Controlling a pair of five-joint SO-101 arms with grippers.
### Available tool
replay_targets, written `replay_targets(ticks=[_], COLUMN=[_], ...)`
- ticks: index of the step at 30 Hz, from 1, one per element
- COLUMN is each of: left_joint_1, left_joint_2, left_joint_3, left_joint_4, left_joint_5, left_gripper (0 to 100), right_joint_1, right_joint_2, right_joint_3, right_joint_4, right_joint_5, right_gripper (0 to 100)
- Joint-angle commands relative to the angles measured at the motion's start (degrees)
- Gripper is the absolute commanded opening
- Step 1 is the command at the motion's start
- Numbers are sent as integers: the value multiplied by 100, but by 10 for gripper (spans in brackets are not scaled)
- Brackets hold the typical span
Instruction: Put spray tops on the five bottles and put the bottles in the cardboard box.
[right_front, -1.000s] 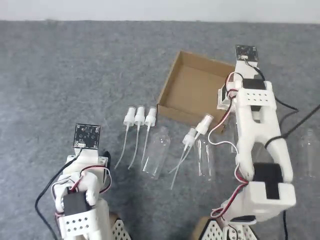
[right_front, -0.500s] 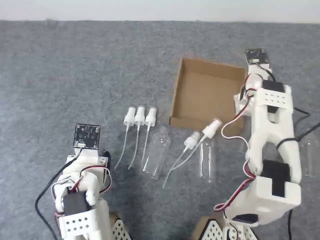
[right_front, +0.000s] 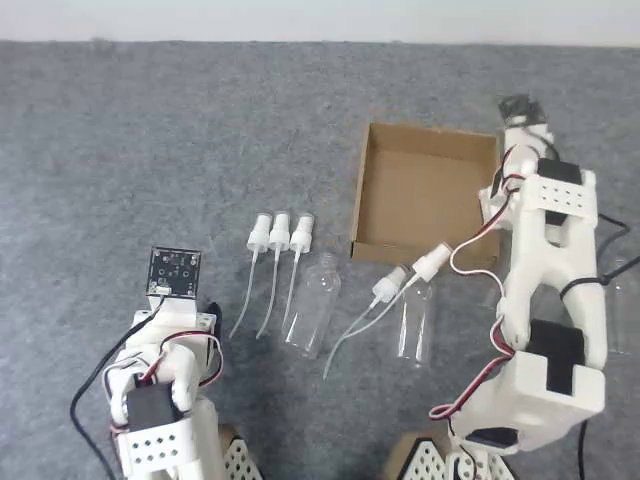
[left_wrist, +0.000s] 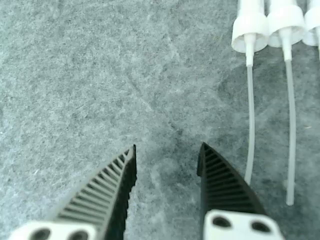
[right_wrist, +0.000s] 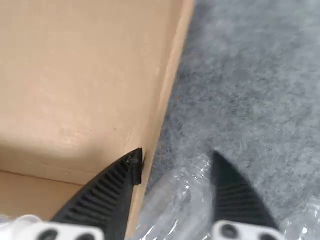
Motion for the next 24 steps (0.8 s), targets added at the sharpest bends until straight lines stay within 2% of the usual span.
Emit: replay_targets(ticks=[1,4,10,13,19,24], left_joint_1=[0,0,9,9,9,9], left_joint_2=[-123,-123,-123,-123,-123,-123], left_joint_3=[-48,-48,-48,-48,-48,-48], left_joint_4=[-88,-88,-88,-88,-88,-88], left_joint_5=[-35,-35,-35,-35,-35,-35], left_gripper=[181,181,181,181,181,181], right_joint_1=[-312,-646,-1156,-1358,-1613,-2158], right_joint_2=[-92,-92,-101,-189,-1420,-2914], right_joint_3=[-791,-1275,-2084,-2075,-1046,782], right_joint_4=[497,1042,2325,2598,2527,1648], right_joint_5=[-334,-413,-1723,-2092,-2374,-2804], right_gripper=[265,264,264,264,264,265])
